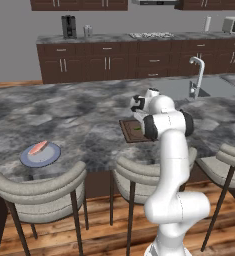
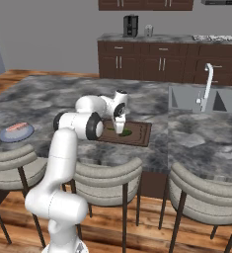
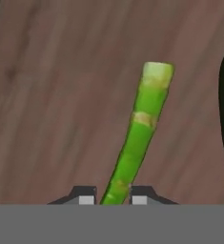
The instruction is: Create a steak meal by picking up the steak and asparagus from the tray and placing them on the plate. Leave the pickle on the tray.
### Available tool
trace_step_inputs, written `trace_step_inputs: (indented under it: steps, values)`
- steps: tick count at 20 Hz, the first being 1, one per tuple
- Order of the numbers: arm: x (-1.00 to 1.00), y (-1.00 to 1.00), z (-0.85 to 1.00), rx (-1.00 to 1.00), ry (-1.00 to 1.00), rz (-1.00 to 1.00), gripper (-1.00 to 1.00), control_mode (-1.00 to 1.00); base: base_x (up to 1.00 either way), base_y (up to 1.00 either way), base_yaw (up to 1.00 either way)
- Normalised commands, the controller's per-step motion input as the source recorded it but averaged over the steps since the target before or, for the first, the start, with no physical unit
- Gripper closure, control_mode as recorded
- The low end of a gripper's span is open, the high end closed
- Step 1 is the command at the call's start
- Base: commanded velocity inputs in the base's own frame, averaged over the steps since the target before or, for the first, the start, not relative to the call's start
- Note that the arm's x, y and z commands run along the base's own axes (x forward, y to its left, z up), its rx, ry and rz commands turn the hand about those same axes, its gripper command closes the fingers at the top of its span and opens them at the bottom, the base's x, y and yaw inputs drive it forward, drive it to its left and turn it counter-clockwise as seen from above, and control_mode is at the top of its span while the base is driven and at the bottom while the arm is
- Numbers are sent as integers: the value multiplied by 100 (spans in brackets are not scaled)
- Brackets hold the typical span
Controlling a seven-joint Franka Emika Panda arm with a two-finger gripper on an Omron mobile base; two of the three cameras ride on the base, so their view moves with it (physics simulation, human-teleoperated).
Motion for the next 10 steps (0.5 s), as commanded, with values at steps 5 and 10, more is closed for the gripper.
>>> trace_step_inputs:
  steps: [5,10]
  values:
    - [-16,0,2,0,-8,0,100,-100,0,0,0]
    - [-61,14,51,0,-3,0,100,-100,0,0,0]
